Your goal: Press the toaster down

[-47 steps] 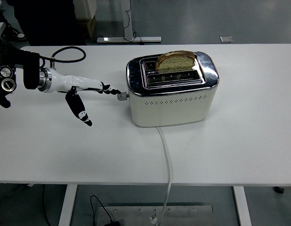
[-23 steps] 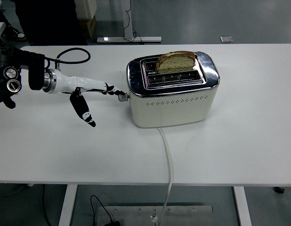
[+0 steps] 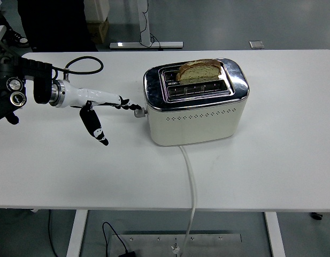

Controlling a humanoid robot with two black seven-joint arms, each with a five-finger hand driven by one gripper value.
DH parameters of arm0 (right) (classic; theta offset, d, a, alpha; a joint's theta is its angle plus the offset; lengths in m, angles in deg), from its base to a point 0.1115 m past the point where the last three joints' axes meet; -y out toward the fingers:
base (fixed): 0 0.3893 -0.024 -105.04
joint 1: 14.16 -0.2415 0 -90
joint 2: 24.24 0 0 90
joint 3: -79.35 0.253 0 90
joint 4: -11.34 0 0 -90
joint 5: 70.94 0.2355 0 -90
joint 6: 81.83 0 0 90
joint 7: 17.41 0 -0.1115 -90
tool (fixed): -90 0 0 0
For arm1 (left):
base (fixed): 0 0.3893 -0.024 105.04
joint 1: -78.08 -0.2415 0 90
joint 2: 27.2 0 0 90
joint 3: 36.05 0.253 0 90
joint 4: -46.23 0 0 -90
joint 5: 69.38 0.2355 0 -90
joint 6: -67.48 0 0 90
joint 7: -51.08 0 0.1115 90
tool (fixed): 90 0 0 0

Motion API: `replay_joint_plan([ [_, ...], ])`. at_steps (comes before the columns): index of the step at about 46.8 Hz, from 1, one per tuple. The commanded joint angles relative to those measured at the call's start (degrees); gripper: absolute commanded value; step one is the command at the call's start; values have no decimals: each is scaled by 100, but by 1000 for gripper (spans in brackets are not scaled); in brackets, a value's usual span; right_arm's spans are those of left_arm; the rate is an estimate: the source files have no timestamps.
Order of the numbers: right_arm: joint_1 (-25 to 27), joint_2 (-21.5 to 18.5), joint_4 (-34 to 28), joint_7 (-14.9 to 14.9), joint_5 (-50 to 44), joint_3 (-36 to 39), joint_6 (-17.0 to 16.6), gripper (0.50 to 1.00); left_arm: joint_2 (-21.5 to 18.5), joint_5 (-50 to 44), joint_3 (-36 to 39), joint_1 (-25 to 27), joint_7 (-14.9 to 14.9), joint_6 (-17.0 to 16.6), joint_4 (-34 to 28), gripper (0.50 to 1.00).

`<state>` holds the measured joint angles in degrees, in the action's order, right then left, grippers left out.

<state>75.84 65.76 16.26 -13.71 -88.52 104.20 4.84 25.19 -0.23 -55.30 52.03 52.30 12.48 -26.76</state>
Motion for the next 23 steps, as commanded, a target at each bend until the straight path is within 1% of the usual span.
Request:
replay_joint_plan([
  [1,0,0,0,-1,0,2,0,998,43,19,0,-14,1,0,22,1000],
  [23,0,0,0,-1,0,2,0,1000,210,28,0,-32,1,0,118,1000],
])
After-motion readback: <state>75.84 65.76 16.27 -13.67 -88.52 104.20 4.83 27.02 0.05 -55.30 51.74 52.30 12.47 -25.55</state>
